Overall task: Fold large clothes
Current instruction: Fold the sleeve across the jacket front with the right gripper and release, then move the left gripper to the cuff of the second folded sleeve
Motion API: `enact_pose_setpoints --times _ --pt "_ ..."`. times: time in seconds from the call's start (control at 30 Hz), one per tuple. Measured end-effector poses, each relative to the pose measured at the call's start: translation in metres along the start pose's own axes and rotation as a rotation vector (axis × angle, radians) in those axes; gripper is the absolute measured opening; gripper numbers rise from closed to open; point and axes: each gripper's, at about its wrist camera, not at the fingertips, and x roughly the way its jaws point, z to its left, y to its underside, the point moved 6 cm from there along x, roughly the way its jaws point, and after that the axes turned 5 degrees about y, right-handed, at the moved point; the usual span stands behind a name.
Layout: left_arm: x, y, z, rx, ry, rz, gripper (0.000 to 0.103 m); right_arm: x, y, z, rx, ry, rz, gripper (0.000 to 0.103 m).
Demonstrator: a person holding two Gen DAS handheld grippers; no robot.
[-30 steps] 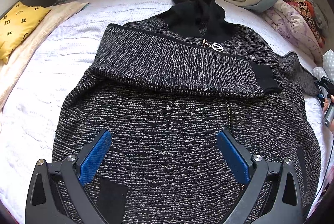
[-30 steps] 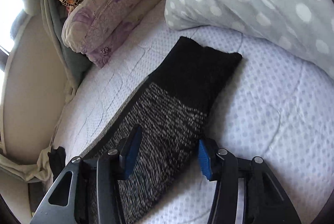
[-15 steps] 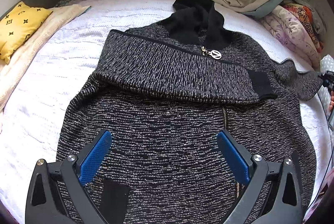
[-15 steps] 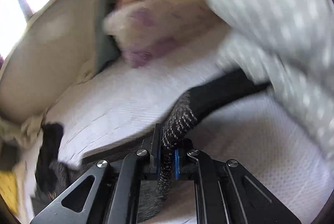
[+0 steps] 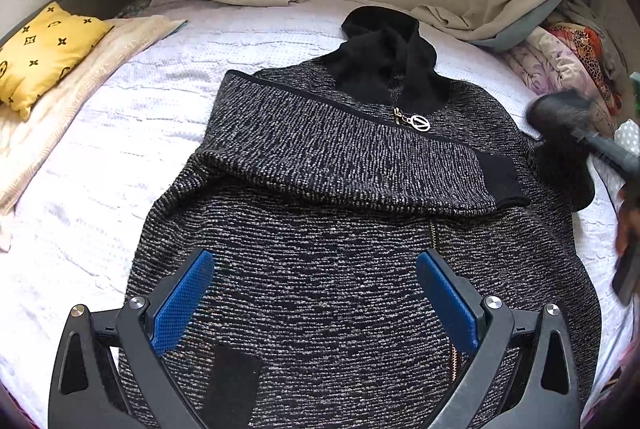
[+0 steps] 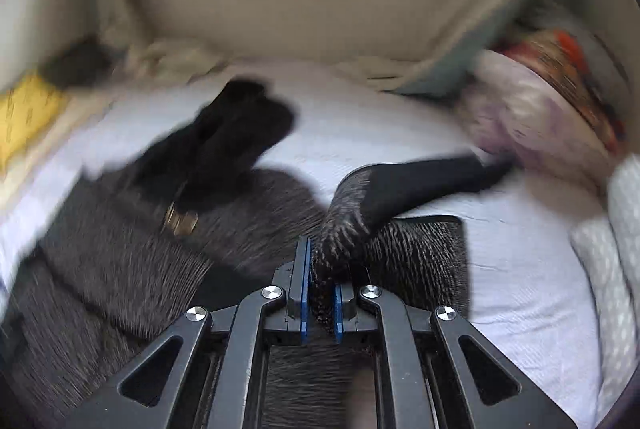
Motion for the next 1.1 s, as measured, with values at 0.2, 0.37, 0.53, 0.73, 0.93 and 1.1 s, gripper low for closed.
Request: enact_pose_setpoints --times 0.2,0.37,0.53,0.73,0.93,1.1 --pt "-0.003 -0.002 0.006 -0.018 0.002 -0.002 0.103 0.028 0.048 0.077 -0.274 0.005 0.087 0.005" --pt "-0.006 -0.004 0.005 -0.022 0.014 -0.006 0.103 0.035 0.064 0.087 -0.306 0.027 0.142 0.026" --pt "-0.010 -0.004 0.003 -0.034 0.042 -0.005 0.103 -0.002 0.053 0.066 -0.114 -0.083 0.165 0.075" --pt "-0.012 -0.004 0.001 -0.031 0.047 -0.013 0.103 -0.057 0.036 0.013 0.300 -0.300 0.185 0.086" --pt "-0.007 0.004 -0.006 -0.016 0.084 0.005 0.103 -0.070 0.053 -0.029 0.570 -0.455 0.132 0.089" --pt "-0.004 0.010 -0.021 -0.053 0.196 0.045 0.102 -0.037 0.070 -0.044 0.616 -0.374 0.246 0.089"
